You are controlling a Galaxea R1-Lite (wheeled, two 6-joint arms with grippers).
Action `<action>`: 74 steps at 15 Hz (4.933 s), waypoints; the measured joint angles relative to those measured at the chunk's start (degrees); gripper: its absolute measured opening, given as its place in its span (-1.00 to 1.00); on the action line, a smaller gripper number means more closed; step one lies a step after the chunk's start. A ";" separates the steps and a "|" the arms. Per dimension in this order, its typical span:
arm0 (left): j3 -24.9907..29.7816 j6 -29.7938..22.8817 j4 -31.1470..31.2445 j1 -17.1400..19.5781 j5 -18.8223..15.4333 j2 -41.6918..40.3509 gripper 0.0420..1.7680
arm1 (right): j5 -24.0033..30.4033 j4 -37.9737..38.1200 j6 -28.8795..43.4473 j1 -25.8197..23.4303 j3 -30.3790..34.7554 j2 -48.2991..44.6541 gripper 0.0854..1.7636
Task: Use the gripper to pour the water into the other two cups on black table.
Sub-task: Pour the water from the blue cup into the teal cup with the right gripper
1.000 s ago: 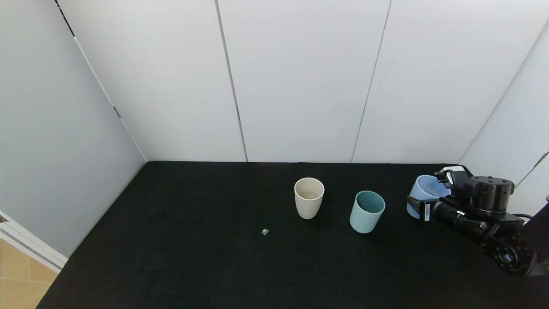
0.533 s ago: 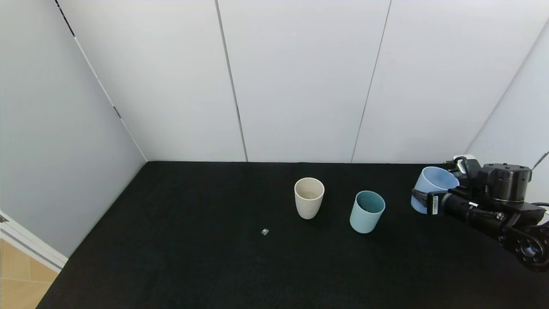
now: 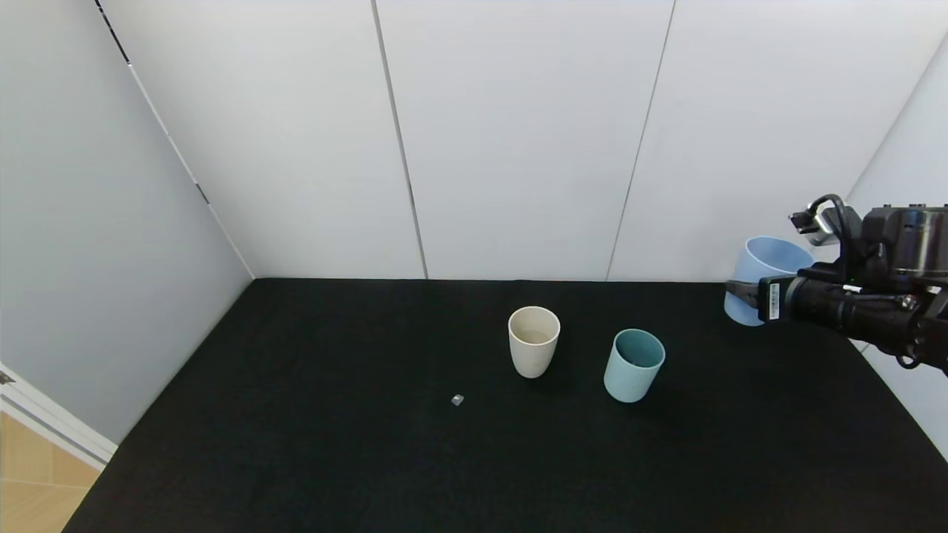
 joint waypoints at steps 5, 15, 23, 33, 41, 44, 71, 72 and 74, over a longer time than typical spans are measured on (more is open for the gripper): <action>0.00 0.00 0.00 0.00 0.00 0.00 0.94 | -2.91 5.16 -7.27 2.56 -5.35 -1.54 0.41; 0.00 0.02 0.00 0.00 -0.02 0.00 0.94 | -6.86 5.10 -14.54 8.16 -4.78 0.94 0.41; 0.00 0.00 0.00 -0.05 -0.02 0.00 0.94 | -8.29 5.02 -21.99 8.94 -4.85 4.06 0.40; 0.00 0.02 0.00 -0.05 0.00 0.00 0.94 | -10.58 5.29 -31.52 10.34 -4.89 4.50 0.40; 0.00 0.00 0.00 -0.02 0.00 0.00 0.94 | -10.67 5.35 -36.73 10.84 -3.91 4.39 0.40; 0.00 0.00 0.00 -0.02 0.00 0.00 0.94 | -10.72 5.41 -39.05 10.89 -3.80 4.33 0.40; 0.00 0.02 0.00 0.00 -0.02 0.00 0.94 | -14.86 8.35 -54.71 13.46 -4.28 4.35 0.40; 0.00 0.00 0.00 0.00 -0.02 0.00 0.94 | -14.99 8.33 -55.20 13.46 -4.30 4.41 0.40; 0.00 0.00 0.00 -0.02 -0.02 0.00 0.94 | -16.15 8.22 -56.31 13.57 -4.39 4.50 0.40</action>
